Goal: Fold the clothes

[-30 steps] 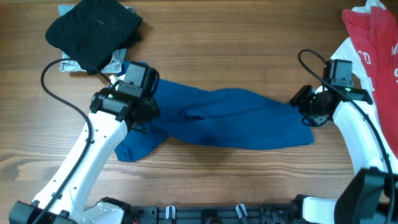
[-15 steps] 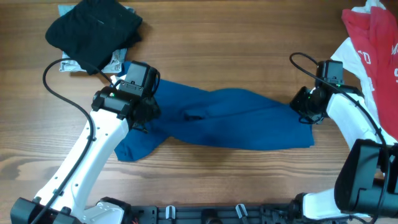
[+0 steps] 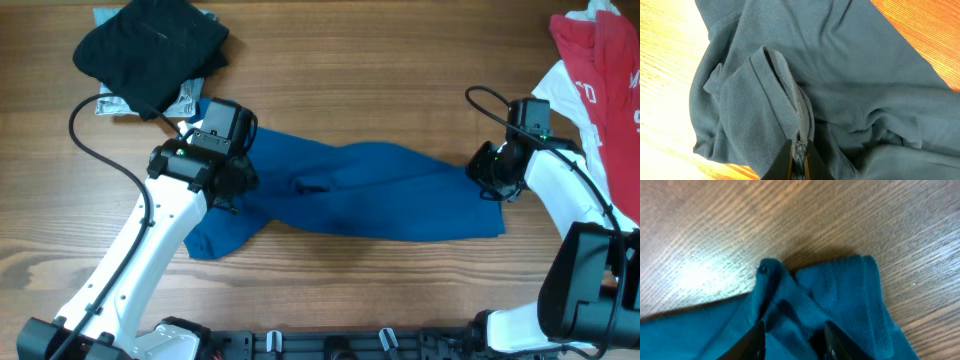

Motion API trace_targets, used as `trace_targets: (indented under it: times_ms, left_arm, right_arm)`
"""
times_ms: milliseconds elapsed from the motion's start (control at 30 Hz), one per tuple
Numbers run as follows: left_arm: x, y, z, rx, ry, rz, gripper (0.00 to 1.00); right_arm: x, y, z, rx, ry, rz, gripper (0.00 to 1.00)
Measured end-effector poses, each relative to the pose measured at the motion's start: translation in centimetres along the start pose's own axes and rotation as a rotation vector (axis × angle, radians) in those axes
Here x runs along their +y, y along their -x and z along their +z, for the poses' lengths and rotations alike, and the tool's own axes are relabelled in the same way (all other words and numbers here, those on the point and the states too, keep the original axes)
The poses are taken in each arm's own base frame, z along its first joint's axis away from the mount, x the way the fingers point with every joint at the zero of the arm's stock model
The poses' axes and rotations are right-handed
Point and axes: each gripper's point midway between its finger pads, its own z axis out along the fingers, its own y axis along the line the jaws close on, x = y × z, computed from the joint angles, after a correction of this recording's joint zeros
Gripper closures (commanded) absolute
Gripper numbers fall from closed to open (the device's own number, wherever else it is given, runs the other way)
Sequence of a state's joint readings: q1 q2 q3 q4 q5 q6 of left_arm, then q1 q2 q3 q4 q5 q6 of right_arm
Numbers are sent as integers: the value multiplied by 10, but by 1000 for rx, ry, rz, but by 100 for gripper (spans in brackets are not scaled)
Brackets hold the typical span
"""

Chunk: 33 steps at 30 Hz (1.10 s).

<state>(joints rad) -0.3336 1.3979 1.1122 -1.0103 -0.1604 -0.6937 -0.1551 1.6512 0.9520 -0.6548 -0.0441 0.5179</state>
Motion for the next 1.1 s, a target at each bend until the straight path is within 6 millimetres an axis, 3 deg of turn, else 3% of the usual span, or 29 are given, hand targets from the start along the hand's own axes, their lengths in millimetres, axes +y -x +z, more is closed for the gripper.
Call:
trace_targets:
  times_ms: [67, 133, 400, 467, 567, 600, 667, 700, 867, 967, 1033, 1067, 1100]
  left_arm:
    - [0, 0, 0, 0, 0, 0, 96]
    - [0, 0, 0, 0, 0, 0, 96]
    - [0, 0, 0, -1, 0, 0, 96]
    - [-3, 3, 0, -12, -11, 10, 96]
    - [-8, 7, -15, -61, -58, 50, 96]
    - [-11, 9, -26, -94, -91, 58, 96]
    - [-19, 10, -60, -185, -188, 85, 96]
    - [-20, 8, -88, -251, -262, 101, 96]
    - [-13, -9, -159, -405, -464, 131, 96]
    - [-12, -22, -203, -481, -598, 180, 96]
    - [-9, -22, -241, -548, -680, 191, 96]
    - [-6, -18, -270, -597, -734, 184, 96]
    - [-4, -16, -286, -624, -756, 179, 96]
  right_arm:
    - [0, 1, 0, -3, 2, 1, 76]
    - [0, 1, 0, -3, 2, 4, 96]
    - [2, 3, 0, -11, 8, 22, 96]
    - [1, 0, -9, -7, 5, 31, 96]
    - [10, 13, -57, -114, 70, 36, 96]
    - [15, 18, -83, -183, 111, 34, 96]
    - [18, 20, -124, -279, 169, 31, 96]
    - [17, 16, -147, -328, 199, 28, 96]
    - [8, -5, -202, -443, 278, 56, 96]
    - [7, -14, -279, -586, 372, 52, 96]
    - [5, -23, -329, -653, 415, 46, 96]
    - [5, -25, -362, -714, 452, 38, 95]
    - [4, -27, -376, -739, 467, 35, 96]
